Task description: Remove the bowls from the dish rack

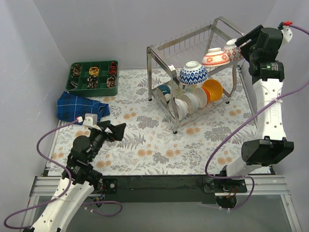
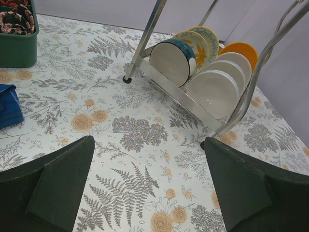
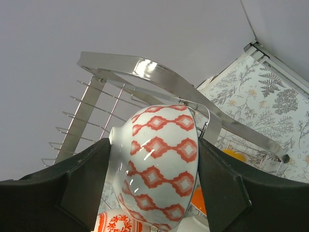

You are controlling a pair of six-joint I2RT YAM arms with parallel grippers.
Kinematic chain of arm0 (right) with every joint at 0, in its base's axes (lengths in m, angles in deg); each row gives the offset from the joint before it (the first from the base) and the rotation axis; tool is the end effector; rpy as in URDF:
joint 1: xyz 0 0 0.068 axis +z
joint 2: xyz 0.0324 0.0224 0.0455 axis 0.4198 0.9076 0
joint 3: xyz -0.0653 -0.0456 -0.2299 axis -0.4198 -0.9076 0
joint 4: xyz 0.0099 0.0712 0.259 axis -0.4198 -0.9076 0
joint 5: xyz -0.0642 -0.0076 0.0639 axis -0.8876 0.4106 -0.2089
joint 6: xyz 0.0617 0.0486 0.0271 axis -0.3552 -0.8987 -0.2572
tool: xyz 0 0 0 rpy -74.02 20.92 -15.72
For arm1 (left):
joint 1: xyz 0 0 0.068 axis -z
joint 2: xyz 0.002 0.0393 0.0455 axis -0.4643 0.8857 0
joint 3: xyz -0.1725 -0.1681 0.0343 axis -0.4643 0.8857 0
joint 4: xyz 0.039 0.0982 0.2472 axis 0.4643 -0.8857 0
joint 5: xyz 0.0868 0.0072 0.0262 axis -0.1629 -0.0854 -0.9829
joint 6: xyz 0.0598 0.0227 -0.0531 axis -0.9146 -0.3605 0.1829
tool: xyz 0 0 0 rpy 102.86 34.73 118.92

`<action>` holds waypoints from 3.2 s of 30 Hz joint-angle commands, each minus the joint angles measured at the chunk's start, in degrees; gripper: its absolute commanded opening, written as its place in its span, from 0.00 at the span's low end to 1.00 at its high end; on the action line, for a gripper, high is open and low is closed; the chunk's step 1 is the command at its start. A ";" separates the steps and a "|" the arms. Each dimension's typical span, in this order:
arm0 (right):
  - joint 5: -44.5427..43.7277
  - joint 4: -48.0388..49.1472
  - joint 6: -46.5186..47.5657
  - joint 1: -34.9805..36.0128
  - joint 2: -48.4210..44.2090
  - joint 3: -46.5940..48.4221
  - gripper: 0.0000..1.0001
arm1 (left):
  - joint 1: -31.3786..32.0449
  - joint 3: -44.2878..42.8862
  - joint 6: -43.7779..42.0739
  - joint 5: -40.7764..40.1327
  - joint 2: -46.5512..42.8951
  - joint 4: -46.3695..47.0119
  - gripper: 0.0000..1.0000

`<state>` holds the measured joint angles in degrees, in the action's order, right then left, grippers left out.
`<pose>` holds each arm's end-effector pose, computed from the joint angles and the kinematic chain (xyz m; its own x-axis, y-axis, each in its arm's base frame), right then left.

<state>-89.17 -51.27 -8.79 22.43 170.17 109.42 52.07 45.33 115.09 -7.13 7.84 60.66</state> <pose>0.3771 -0.0338 0.4668 0.0681 0.6577 -0.7502 0.3266 0.6958 0.6397 0.1721 -0.0765 0.2550 -0.3658 -0.7788 -0.5096 0.1592 0.4871 -0.8587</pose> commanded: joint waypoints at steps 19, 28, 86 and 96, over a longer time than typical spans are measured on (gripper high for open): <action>7.29 12.46 -0.90 0.55 -3.22 -2.39 0.49 | 0.29 -0.26 -0.93 -0.32 1.19 -0.52 0.98; 10.63 20.81 -2.39 0.46 -5.07 -10.21 0.49 | 0.21 -0.43 -1.02 -0.32 2.34 -1.04 0.98; 32.79 60.02 3.66 -3.23 -11.30 -18.20 0.01 | 0.21 -1.66 -1.63 0.73 6.29 -2.10 0.98; 18.47 41.68 17.29 -3.32 -30.02 -32.26 0.01 | 0.29 -1.75 -1.10 0.82 5.59 -2.28 0.98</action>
<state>-62.04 -2.75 0.96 19.52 145.40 80.92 52.18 45.31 114.04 -6.85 13.88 58.93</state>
